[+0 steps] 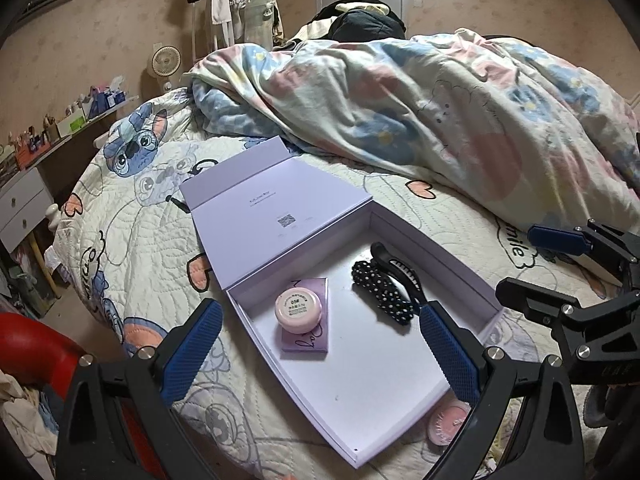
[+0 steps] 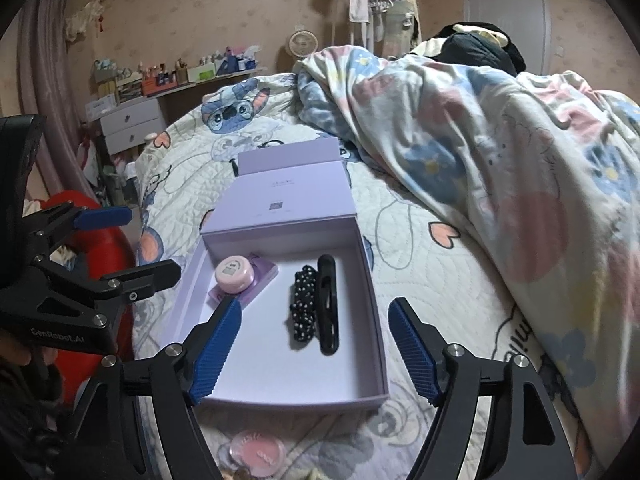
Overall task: Organize rigid objects
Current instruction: 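Lift both open tools out of the lavender box, then move both tools down to the remaining clips beside the box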
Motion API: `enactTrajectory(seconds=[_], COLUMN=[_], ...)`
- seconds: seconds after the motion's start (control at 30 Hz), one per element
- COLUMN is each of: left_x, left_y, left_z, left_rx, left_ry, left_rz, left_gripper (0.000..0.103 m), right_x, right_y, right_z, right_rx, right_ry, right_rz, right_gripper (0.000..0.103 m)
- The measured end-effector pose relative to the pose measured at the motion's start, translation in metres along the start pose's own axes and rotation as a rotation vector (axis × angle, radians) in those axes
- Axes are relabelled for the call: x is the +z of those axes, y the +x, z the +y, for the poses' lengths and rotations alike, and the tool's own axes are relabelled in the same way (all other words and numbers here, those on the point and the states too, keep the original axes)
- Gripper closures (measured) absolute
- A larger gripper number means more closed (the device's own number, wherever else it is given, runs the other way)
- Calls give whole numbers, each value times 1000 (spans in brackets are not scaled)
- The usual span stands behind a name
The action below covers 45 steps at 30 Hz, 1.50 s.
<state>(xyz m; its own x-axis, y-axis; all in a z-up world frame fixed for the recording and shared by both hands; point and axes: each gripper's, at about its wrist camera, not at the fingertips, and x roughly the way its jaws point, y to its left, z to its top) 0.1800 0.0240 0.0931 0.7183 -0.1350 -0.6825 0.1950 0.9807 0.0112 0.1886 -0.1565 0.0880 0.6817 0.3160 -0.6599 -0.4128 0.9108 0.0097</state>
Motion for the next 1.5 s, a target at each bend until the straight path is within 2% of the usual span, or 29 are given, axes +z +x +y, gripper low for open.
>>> enactTrajectory(seconds=[0.47,0.9,1.23,1.5], left_x=[-18,-46,-78,-102], left_y=[-34,-57,-73,-75], left_z=[-18,-37,-44,-45], left_rx=[-69,-76,-86,-95], left_ry=[-18,13,10,10], left_rz=[-38,-35,-23,-3], left_gripper=[2,2,2,2], right_x=[-25,-55,-93,-119], right_y=[-43,-77,-89,-83], right_z=[2,8,17,23], right_rx=[-25,-35,-16,23], right_ry=[12,33,68,94], right_rz=[-29,-50,-45,-14], right_gripper=[26,26,26,26])
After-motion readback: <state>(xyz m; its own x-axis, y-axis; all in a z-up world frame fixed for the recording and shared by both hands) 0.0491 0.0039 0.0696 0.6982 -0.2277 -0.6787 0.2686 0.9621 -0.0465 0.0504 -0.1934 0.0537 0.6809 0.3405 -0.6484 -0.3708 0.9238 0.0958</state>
